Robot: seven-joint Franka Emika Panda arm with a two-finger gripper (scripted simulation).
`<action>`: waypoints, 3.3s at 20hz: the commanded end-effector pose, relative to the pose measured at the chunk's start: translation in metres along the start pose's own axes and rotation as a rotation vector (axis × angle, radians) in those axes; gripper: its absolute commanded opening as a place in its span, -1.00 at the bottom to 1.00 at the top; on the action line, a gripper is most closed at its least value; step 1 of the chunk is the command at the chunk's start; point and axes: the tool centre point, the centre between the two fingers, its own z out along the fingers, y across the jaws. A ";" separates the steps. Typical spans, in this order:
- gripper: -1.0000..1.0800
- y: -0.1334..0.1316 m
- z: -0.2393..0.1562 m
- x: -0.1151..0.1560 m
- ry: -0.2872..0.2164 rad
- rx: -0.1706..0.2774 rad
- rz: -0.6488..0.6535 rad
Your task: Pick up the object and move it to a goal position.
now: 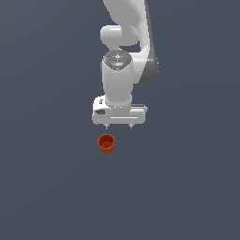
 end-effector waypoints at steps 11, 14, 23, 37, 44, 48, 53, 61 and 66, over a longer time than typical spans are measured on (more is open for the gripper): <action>0.23 0.010 -0.006 0.002 0.016 -0.013 0.010; 0.23 0.011 -0.005 0.003 0.012 -0.010 0.021; 0.23 0.019 0.004 0.013 -0.037 0.015 0.141; 0.23 0.043 0.039 0.040 -0.232 0.097 0.558; 0.23 0.051 0.059 0.050 -0.355 0.133 0.772; 0.23 0.055 0.070 0.053 -0.428 0.148 0.882; 0.23 0.057 0.081 0.055 -0.505 0.160 0.987; 0.23 0.059 0.090 0.056 -0.578 0.166 1.077; 0.23 0.059 0.091 0.055 -0.591 0.167 1.091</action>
